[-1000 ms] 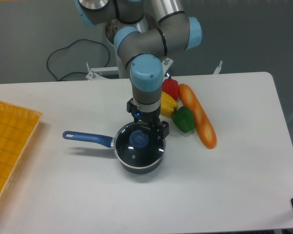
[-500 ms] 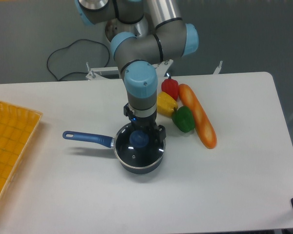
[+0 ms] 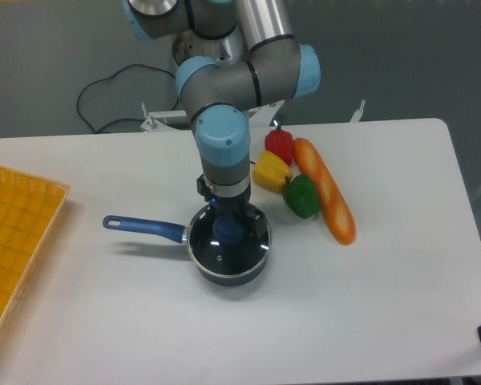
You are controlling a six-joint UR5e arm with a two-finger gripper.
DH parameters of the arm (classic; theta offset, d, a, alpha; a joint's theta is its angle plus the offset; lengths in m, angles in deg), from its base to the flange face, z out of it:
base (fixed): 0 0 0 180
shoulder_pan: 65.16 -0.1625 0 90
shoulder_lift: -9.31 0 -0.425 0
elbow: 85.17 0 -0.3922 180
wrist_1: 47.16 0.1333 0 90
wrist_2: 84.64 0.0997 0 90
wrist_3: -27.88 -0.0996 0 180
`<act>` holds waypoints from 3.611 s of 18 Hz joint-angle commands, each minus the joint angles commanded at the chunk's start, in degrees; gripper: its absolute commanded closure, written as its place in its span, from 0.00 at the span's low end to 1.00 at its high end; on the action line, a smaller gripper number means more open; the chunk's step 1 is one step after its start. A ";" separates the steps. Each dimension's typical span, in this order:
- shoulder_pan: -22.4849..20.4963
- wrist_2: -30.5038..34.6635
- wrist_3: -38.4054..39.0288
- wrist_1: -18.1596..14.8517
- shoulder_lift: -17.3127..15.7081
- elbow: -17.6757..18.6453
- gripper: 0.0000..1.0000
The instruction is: Open the lid
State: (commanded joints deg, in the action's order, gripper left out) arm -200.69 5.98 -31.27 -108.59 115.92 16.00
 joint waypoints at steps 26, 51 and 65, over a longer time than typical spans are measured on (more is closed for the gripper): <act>0.79 -0.26 1.76 1.14 1.58 -1.23 0.01; 0.26 -0.26 1.23 0.09 0.36 -1.49 0.60; -5.97 0.00 -5.17 -7.64 -0.17 -6.15 0.60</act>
State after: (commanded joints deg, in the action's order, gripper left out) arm -206.65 5.98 -36.44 -116.23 115.75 9.84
